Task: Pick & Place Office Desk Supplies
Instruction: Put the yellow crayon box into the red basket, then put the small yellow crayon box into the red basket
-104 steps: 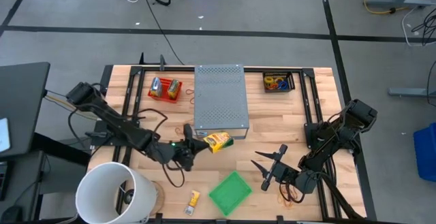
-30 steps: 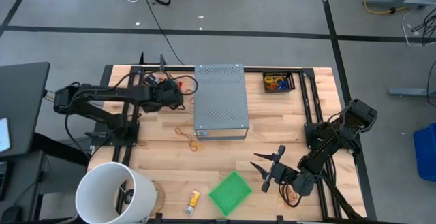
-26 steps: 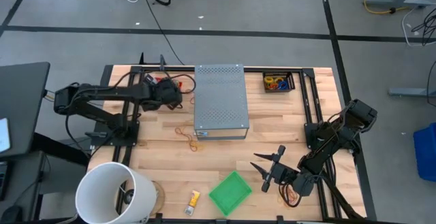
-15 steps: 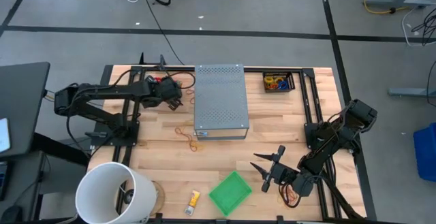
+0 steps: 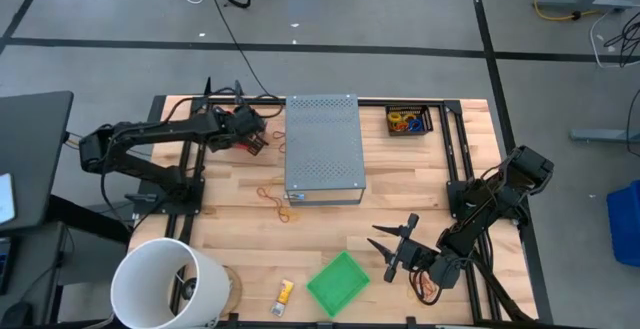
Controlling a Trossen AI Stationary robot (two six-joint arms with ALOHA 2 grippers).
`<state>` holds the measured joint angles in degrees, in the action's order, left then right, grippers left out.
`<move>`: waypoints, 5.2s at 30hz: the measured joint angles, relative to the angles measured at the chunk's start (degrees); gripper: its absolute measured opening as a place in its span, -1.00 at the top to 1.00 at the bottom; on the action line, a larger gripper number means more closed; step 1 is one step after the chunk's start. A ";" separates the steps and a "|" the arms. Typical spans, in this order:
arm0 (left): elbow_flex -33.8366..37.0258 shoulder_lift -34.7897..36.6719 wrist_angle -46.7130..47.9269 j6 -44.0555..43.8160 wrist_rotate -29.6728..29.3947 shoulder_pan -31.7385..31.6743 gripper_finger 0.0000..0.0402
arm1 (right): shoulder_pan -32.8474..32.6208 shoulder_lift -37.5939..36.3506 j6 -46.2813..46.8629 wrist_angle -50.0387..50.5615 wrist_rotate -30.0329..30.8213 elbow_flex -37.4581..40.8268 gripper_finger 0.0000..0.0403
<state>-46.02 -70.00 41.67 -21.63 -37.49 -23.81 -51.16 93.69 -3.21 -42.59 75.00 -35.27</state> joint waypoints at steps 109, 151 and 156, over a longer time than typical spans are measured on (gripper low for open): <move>-14.61 -38.23 -45.98 -11.82 45.98 62.76 -0.24 | 1.48 0.00 8.58 10.18 -12.15 0.00 0.15; -15.29 -33.79 -16.91 -1.80 32.86 57.89 1.00 | 1.53 0.00 8.29 9.84 -10.69 0.00 0.15; -19.19 -31.47 -24.04 0.27 36.25 59.11 1.00 | 1.53 0.00 8.29 9.84 -10.69 0.00 0.15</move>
<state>-65.21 -101.47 17.62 -21.36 -1.24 35.29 -49.63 93.69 5.08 -32.75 64.31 -35.27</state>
